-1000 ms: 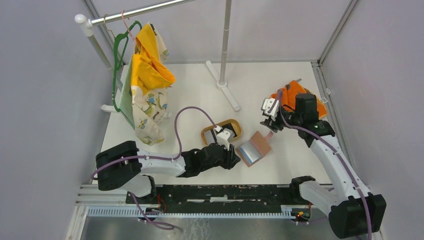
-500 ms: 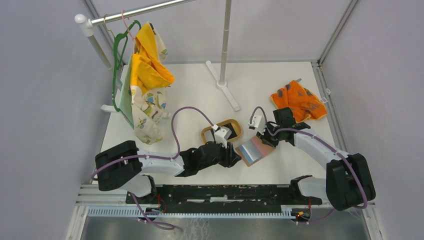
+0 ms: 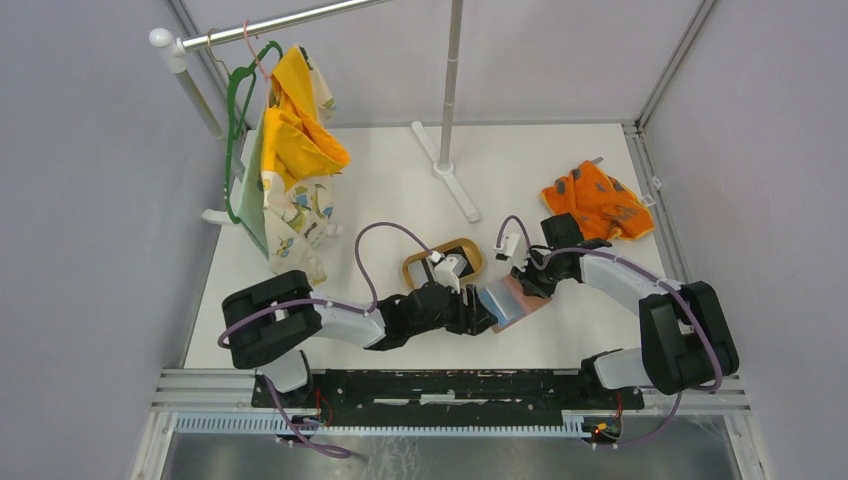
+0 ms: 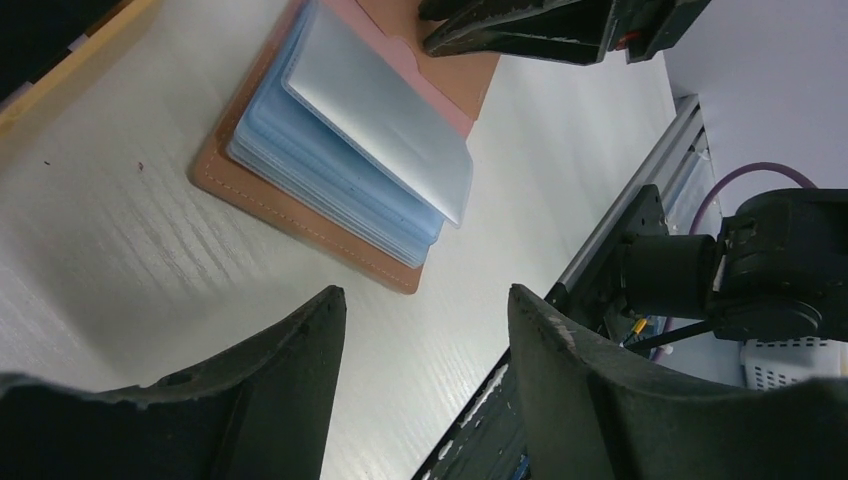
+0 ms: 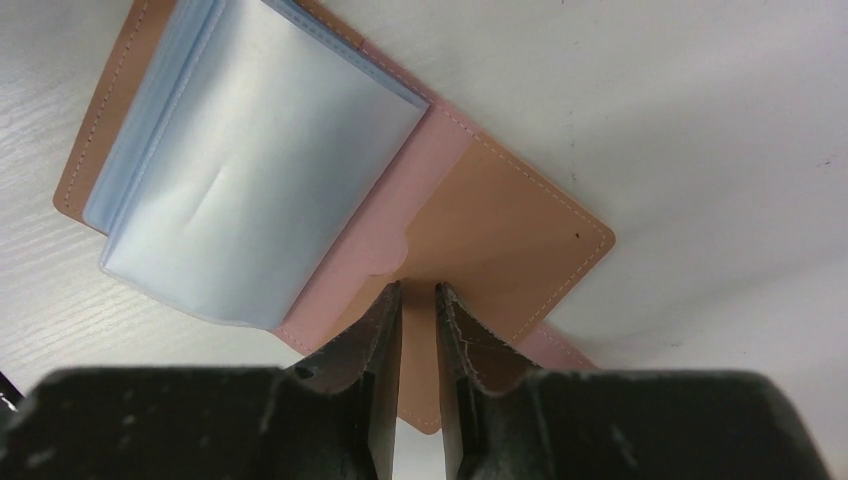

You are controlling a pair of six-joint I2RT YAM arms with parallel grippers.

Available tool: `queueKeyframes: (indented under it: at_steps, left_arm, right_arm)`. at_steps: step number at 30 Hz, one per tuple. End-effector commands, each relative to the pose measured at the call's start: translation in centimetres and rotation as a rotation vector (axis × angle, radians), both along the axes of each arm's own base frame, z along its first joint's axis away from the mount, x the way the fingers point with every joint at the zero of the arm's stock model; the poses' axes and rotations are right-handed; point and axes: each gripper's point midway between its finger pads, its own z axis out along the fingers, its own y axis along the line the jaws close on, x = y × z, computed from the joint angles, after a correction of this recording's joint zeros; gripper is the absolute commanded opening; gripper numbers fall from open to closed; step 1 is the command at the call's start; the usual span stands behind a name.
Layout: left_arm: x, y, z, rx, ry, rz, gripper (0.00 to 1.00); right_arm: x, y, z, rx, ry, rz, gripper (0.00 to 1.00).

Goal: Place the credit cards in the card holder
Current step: Open the card holder at the center of the board.

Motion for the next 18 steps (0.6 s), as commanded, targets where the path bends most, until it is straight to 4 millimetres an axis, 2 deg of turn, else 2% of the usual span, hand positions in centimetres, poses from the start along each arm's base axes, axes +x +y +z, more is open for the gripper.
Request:
queueKeyframes:
  at_steps: [1, 6, 11, 18]
  left_arm:
    - [0.8, -1.9, 1.5, -0.07, 0.019, 0.027, 0.68]
    - [1.4, -2.8, 1.2, -0.066, 0.021, 0.026, 0.69]
    - [1.8, -2.8, 0.9, -0.058, 0.025, 0.046, 0.68]
    - [2.5, -2.7, 0.0, -0.056, 0.05, 0.081, 0.62]
  right_arm:
    - [-1.7, 0.8, -0.5, 0.037, 0.099, 0.025, 0.23]
    - [-2.7, 1.3, -0.7, 0.064, 0.154, 0.049, 0.23]
    - [-2.7, 1.5, -0.4, 0.08, 0.152, 0.057, 0.22]
    - [-2.4, 1.8, 0.1, 0.093, 0.141, 0.058, 0.23]
